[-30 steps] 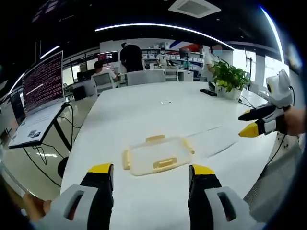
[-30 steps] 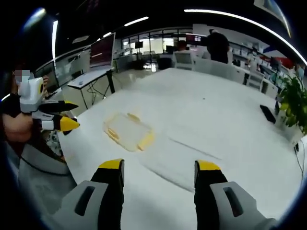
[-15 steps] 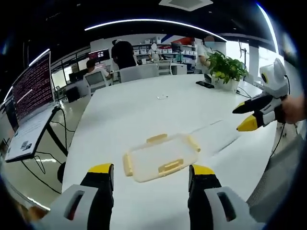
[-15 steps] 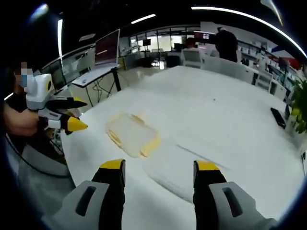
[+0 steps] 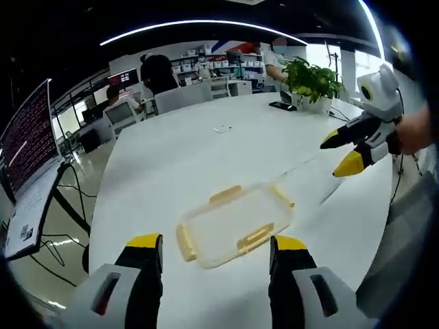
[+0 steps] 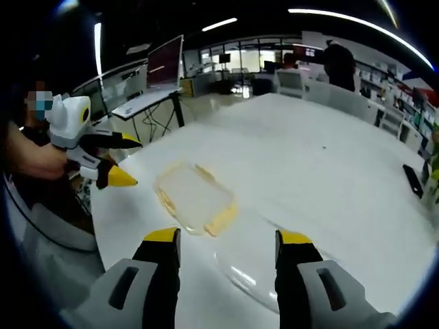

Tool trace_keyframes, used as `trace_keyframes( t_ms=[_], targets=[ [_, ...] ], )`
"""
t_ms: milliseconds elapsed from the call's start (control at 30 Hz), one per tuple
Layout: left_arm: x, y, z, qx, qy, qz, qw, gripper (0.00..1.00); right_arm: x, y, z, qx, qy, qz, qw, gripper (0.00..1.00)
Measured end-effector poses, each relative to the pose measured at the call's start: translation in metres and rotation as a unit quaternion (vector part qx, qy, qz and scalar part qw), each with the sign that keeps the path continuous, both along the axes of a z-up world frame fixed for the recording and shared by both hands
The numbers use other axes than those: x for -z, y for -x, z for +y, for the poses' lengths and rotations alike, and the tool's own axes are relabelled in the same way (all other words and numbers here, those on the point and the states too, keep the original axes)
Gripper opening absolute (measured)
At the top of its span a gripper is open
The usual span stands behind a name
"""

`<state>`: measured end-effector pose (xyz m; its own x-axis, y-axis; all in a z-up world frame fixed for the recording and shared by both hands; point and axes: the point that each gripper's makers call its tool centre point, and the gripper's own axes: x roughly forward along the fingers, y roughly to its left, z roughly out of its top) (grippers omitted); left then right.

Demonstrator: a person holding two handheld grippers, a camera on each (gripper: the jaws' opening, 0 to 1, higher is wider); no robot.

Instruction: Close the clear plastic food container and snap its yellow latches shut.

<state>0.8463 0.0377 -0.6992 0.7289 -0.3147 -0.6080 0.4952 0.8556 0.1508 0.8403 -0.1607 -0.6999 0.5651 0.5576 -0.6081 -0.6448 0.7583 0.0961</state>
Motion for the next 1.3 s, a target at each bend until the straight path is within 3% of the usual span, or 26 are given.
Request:
trace_keyframes(
  t_ms=[233, 533, 800, 1300],
  targets=[
    [0.001, -0.010, 0.001, 0.042, -0.014, 0.005, 0.9990, 0.58, -0.003, -0.009, 0.017, -0.038, -0.012, -0.023, 0.9990, 0.45],
    [0.002, -0.009, -0.002, 0.073, -0.023, 0.009, 0.9970, 0.59, 0.002, -0.004, 0.025, -0.077, -0.001, -0.024, 0.9968, 0.45],
    [-0.004, -0.007, -0.011, 0.111, -0.019, 0.013, 0.9935, 0.60, 0.005, 0.000, 0.028, -0.104, 0.014, -0.028, 0.9941, 0.37],
    [-0.012, -0.003, -0.015, 0.135, -0.027, 0.013, 0.9904, 0.61, 0.001, 0.002, 0.032, -0.148, 0.036, -0.046, 0.9873, 0.31]
  ],
)
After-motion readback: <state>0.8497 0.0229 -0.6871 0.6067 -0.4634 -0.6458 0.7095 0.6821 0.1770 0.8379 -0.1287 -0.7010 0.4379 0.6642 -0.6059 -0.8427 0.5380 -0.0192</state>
